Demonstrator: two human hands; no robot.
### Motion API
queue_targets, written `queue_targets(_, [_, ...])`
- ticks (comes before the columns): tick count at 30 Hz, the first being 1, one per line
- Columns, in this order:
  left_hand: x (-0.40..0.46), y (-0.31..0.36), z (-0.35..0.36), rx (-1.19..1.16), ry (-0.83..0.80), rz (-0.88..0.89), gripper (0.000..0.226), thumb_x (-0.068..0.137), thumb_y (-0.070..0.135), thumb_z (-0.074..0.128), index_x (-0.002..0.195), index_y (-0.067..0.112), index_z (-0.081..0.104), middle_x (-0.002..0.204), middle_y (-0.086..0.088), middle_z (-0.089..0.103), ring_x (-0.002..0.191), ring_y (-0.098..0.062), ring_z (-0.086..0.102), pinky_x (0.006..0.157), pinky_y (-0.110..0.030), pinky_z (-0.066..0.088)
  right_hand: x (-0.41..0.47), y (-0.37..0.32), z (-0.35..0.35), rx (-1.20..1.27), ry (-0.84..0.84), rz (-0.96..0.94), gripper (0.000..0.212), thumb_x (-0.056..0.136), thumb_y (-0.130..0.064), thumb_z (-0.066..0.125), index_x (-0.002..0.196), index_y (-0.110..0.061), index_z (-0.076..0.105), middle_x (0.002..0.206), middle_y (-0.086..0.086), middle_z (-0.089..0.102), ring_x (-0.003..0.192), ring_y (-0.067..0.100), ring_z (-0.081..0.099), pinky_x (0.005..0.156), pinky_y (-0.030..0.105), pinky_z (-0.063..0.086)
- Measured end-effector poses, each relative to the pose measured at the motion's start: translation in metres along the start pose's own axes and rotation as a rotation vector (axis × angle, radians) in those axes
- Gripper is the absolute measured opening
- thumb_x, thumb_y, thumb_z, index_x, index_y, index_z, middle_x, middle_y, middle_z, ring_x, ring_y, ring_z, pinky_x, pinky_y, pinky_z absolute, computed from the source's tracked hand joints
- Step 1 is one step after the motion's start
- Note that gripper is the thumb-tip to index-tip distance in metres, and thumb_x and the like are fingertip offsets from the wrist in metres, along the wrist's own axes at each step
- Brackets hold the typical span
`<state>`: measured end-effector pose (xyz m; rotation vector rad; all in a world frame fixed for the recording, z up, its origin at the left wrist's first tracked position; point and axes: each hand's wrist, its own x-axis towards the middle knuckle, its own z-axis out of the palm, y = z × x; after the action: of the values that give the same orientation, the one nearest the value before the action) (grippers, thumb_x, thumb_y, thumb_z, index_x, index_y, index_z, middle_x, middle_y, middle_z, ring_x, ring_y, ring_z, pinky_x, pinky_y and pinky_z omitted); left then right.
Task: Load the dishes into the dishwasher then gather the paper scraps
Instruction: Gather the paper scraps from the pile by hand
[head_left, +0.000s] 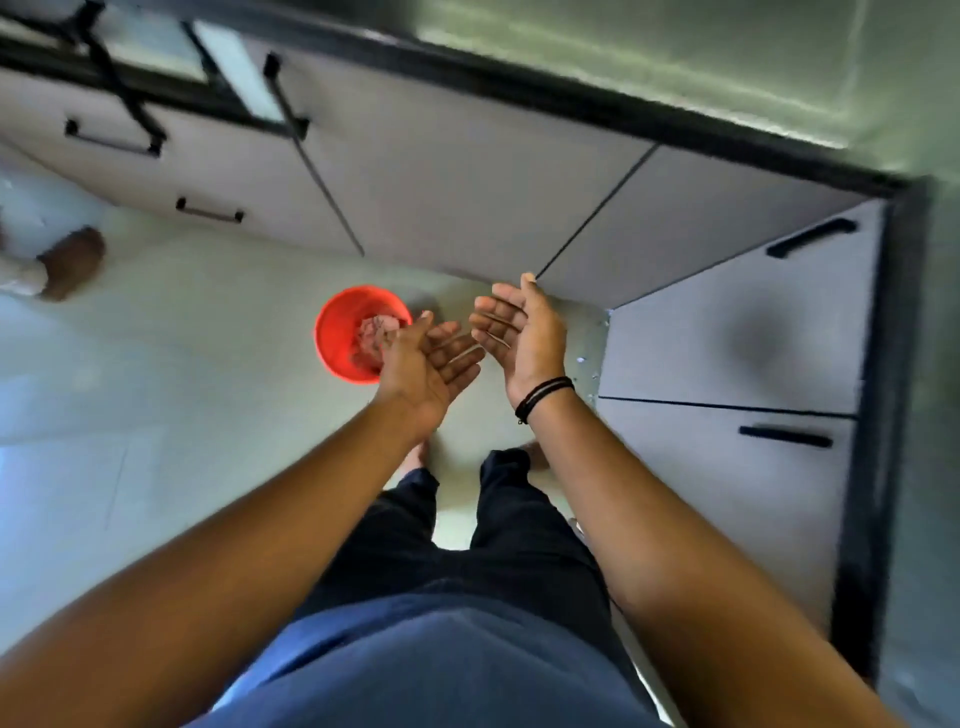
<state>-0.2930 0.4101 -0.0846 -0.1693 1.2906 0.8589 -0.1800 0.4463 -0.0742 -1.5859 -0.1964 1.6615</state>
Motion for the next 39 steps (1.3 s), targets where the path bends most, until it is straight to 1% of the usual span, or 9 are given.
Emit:
queue_targets(4, [-0.049, -0.020, 0.097, 0.149, -0.187, -0.027, 0.034, 0.103, 0.039, 0.049, 0.090, 0.012, 0.064, 0.088, -0.010, 0.072, 0.088, -0.026, 0.070, 0.097, -0.043, 0.053, -0.053, -0.086, -0.048, 0.144, 0.076, -0.186, 0.046, 0.103, -0.039, 0.048, 0.111, 0.003, 0.066, 0.092, 0.019, 0.071, 0.079, 0.028, 0.067, 0.069, 0.034, 0.055])
queue_targets(7, [-0.073, -0.033, 0.168, 0.289, -0.299, -0.011, 0.034, 0.105, 0.035, 0.046, 0.082, 0.016, 0.061, 0.079, -0.006, 0.067, 0.081, -0.022, 0.065, 0.085, -0.038, 0.056, -0.081, -0.131, -0.087, 0.202, 0.148, -0.317, 0.043, 0.104, -0.036, 0.048, 0.105, 0.002, 0.068, 0.090, 0.020, 0.071, 0.079, 0.028, 0.067, 0.073, 0.039, 0.057])
queue_targets(12, [-0.102, -0.074, 0.266, 0.452, -0.466, 0.005, 0.032, 0.108, 0.031, 0.039, 0.094, 0.017, 0.065, 0.072, -0.001, 0.065, 0.073, -0.015, 0.062, 0.069, -0.031, 0.056, -0.100, -0.180, -0.159, 0.298, 0.313, -0.459, 0.039, 0.102, -0.032, 0.053, 0.098, 0.002, 0.071, 0.089, 0.020, 0.074, 0.079, 0.027, 0.068, 0.075, 0.037, 0.057])
queue_targets(20, [-0.121, -0.138, 0.356, 0.783, -0.608, 0.060, 0.031, 0.105, 0.027, 0.050, 0.114, 0.003, 0.067, 0.105, -0.019, 0.071, 0.097, -0.029, 0.068, 0.094, -0.041, 0.058, -0.125, -0.228, -0.272, 0.464, 0.477, -0.591, 0.026, 0.098, -0.025, 0.058, 0.090, -0.004, 0.072, 0.083, 0.014, 0.071, 0.073, 0.026, 0.065, 0.070, 0.038, 0.056])
queue_targets(25, [-0.110, -0.165, 0.389, 1.120, -0.640, 0.391, 0.020, 0.096, 0.011, 0.064, 0.115, 0.009, 0.069, 0.104, -0.016, 0.074, 0.089, -0.021, 0.070, 0.087, -0.038, 0.059, -0.136, -0.232, -0.319, 0.508, 0.605, -0.590, 0.015, 0.092, -0.015, 0.061, 0.087, -0.007, 0.072, 0.078, 0.008, 0.069, 0.069, 0.021, 0.062, 0.065, 0.032, 0.051])
queue_targets(28, [-0.092, -0.169, 0.409, 1.349, -0.640, 0.753, 0.029, 0.086, 0.012, 0.073, 0.113, 0.022, 0.068, 0.106, 0.000, 0.069, 0.095, -0.016, 0.067, 0.090, -0.044, 0.058, -0.139, -0.233, -0.334, 0.523, 0.673, -0.577, 0.014, 0.094, -0.014, 0.061, 0.085, -0.009, 0.070, 0.075, 0.006, 0.069, 0.068, 0.019, 0.061, 0.062, 0.029, 0.050])
queue_targets(30, [-0.080, -0.169, 0.427, 1.493, -0.668, 0.942, 0.042, 0.082, 0.010, 0.074, 0.121, 0.023, 0.066, 0.118, 0.000, 0.064, 0.091, -0.015, 0.066, 0.091, -0.038, 0.056, -0.140, -0.235, -0.342, 0.500, 0.704, -0.578, 0.016, 0.095, -0.013, 0.060, 0.084, -0.010, 0.070, 0.076, 0.006, 0.068, 0.068, 0.020, 0.060, 0.061, 0.029, 0.049])
queue_targets(35, [-0.051, -0.166, 0.474, 1.729, -0.808, 1.072, 0.062, 0.081, 0.016, 0.080, 0.139, 0.018, 0.058, 0.127, -0.007, 0.054, 0.094, -0.020, 0.063, 0.092, -0.037, 0.054, -0.139, -0.241, -0.356, 0.424, 0.768, -0.570, 0.016, 0.097, -0.014, 0.059, 0.087, -0.011, 0.071, 0.080, 0.008, 0.069, 0.067, 0.018, 0.061, 0.062, 0.028, 0.050])
queue_targets(39, [-0.036, -0.171, 0.499, 1.834, -0.927, 1.112, 0.042, 0.078, 0.023, 0.083, 0.118, 0.022, 0.071, 0.104, -0.001, 0.061, 0.095, -0.019, 0.062, 0.085, -0.033, 0.050, -0.131, -0.250, -0.362, 0.398, 0.818, -0.540, 0.015, 0.097, -0.015, 0.061, 0.092, -0.006, 0.071, 0.082, 0.009, 0.069, 0.063, 0.015, 0.060, 0.059, 0.025, 0.049])
